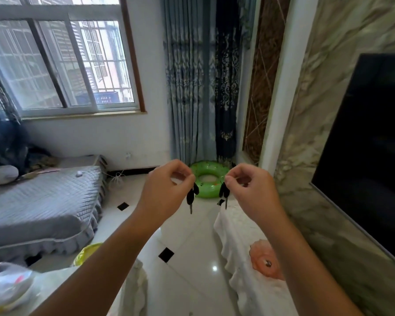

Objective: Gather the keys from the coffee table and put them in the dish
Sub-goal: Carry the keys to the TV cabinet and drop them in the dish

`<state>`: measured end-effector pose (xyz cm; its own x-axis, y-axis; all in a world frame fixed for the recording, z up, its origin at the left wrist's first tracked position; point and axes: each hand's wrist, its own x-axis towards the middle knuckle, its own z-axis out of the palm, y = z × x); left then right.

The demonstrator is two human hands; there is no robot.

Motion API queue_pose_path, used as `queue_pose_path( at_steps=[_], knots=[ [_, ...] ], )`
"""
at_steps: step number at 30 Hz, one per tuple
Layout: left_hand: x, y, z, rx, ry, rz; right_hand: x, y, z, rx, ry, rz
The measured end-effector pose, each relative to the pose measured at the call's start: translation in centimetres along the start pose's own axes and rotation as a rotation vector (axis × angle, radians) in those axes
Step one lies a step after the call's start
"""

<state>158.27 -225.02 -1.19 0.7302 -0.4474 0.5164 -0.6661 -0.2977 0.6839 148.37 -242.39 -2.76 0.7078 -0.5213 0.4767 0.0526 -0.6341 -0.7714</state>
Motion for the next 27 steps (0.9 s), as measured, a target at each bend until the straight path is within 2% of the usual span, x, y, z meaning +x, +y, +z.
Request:
queue_pose_path(
  at_steps=[4, 10, 17, 27],
  knots=[
    [2.4, -0.5, 4.4, -0.023, -0.038, -0.022, 2.3, 3.6, -1.3, 0.008, 0.009, 0.039],
    [7.3, -3.3, 12.4, -0.036, -0.187, -0.012, 5.4, 10.5, -2.4, -0.011, 0.07, 0.172],
    [15.6, -6.2, 21.5, -0.166, -0.345, 0.041, 10.6, 16.6, -2.5, -0.066, 0.218, 0.375],
    [23.0, -7.4, 30.8, -0.293, -0.503, 0.099, 16.3, 22.4, -4.3, -0.213, 0.321, 0.441]
  ],
)
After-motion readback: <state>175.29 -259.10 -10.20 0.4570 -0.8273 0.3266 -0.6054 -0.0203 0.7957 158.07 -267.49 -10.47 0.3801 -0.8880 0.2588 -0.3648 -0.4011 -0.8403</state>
